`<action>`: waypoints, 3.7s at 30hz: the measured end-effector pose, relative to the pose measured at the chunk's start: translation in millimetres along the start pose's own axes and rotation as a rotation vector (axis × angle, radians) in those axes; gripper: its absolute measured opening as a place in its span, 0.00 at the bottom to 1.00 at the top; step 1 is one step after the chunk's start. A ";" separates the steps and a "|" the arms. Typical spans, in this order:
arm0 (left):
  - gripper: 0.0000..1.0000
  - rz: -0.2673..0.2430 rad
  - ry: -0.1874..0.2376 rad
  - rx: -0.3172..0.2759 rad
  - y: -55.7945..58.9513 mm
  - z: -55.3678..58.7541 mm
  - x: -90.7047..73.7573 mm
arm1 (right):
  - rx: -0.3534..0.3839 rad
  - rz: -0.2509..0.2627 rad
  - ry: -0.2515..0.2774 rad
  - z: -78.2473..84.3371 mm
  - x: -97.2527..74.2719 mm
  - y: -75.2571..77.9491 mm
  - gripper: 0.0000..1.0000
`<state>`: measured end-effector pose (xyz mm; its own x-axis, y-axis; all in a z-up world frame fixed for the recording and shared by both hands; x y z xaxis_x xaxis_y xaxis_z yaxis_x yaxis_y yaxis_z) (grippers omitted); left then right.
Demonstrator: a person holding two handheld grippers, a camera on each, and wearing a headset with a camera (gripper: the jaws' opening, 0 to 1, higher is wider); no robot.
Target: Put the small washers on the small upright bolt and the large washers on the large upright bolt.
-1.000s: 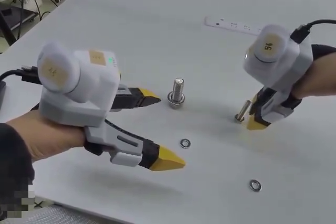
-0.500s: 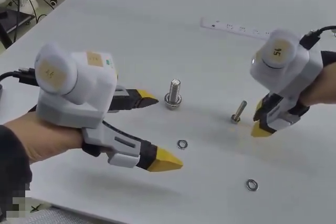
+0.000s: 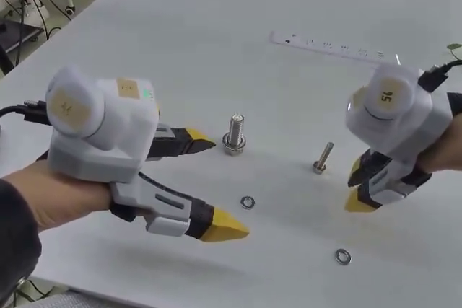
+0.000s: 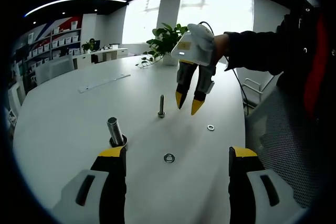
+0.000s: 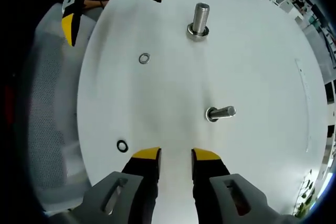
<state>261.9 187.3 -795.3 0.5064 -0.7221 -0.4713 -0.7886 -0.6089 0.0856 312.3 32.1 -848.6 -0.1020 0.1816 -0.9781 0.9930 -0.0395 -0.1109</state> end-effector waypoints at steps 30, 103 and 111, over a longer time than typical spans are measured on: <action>0.79 -0.010 0.010 0.017 2.4 -5.1 -5.1 | -0.030 -0.060 -0.001 7.6 19.9 -59.6 0.25; 0.78 -0.009 0.015 0.016 5.2 -6.0 -5.7 | -0.056 0.014 0.000 11.2 21.7 -50.5 0.14; 0.78 -0.008 0.013 0.015 5.2 -5.2 -5.2 | -0.041 0.024 -0.001 13.2 18.1 -40.4 0.14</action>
<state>257.0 186.1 -787.8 0.5174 -0.7213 -0.4605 -0.7894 -0.6100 0.0684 269.6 24.0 -864.2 -0.0778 0.1799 -0.9806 0.9968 -0.0031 -0.0797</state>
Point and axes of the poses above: the centre of the closed fingertips' face, and the gripper's own axes: x roughly forward along the fingers, y roughly to its right, z roughly out of its underside, the point moved 1 cm from there along -x, roughly backward along the fingers, and after that the axes turned 6 degrees about -z, right-handed, at the moved point
